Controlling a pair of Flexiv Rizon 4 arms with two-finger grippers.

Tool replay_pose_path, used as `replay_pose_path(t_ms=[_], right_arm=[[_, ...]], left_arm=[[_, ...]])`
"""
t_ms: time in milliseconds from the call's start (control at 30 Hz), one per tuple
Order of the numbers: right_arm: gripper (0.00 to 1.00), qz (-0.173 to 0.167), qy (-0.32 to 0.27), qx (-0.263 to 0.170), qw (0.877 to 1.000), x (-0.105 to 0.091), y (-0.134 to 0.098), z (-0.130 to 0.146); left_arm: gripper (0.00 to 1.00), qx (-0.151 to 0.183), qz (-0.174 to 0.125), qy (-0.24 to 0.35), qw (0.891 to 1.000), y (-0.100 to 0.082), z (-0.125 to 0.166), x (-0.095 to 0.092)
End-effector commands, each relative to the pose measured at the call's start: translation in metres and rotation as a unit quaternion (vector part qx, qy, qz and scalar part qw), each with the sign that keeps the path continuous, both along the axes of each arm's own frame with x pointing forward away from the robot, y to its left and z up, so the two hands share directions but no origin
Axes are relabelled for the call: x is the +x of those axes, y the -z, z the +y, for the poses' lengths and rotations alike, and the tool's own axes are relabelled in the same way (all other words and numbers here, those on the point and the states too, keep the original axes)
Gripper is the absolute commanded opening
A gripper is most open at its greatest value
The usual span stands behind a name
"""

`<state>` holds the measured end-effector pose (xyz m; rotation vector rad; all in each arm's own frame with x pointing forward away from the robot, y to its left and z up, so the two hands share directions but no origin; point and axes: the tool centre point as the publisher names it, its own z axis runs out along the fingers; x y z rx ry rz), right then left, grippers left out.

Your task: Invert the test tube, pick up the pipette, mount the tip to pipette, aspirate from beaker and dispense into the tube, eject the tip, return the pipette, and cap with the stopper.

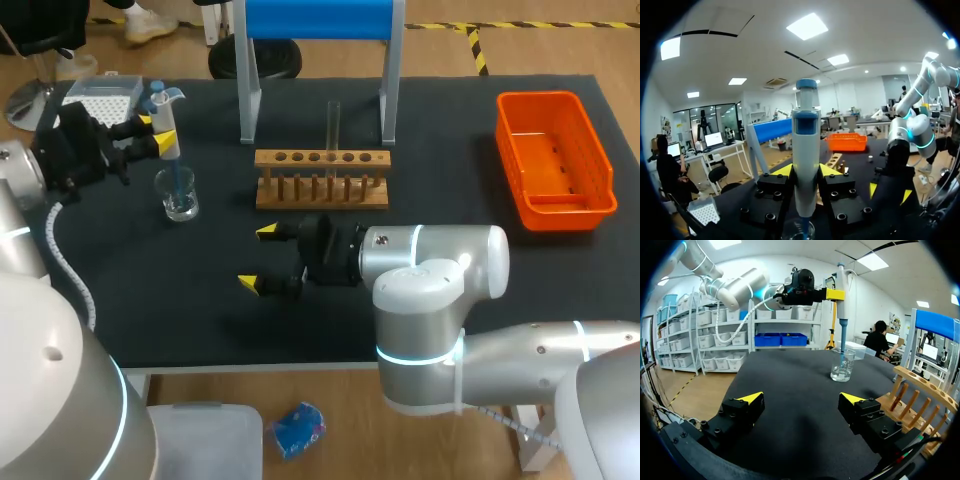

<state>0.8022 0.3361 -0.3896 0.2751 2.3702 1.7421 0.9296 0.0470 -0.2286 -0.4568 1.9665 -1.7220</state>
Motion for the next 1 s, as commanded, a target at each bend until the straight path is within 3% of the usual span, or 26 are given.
replay_pose_path(t_ms=[33,300,600,1000], right_arm=[[1.0,0.0,0.001,-0.001,1.0,-0.001,0.0,0.0],[1.0,0.002,-0.009,0.002,1.0,-0.001,-0.005,-0.004],[1.0,0.005,-0.04,-0.014,0.999,-0.006,-0.041,-0.031],[1.0,-0.007,-0.082,0.013,0.996,0.0,-0.097,-0.055]], left_arm=[[0.0,0.001,-0.001,-0.003,1.0,0.0,-0.001,-0.001],[0.0,0.001,-0.001,-0.003,1.0,0.0,-0.001,-0.001],[0.0,0.001,-0.001,-0.003,1.0,0.0,-0.001,-0.001],[0.0,0.001,-0.001,-0.003,1.0,0.0,-0.001,-0.001]])
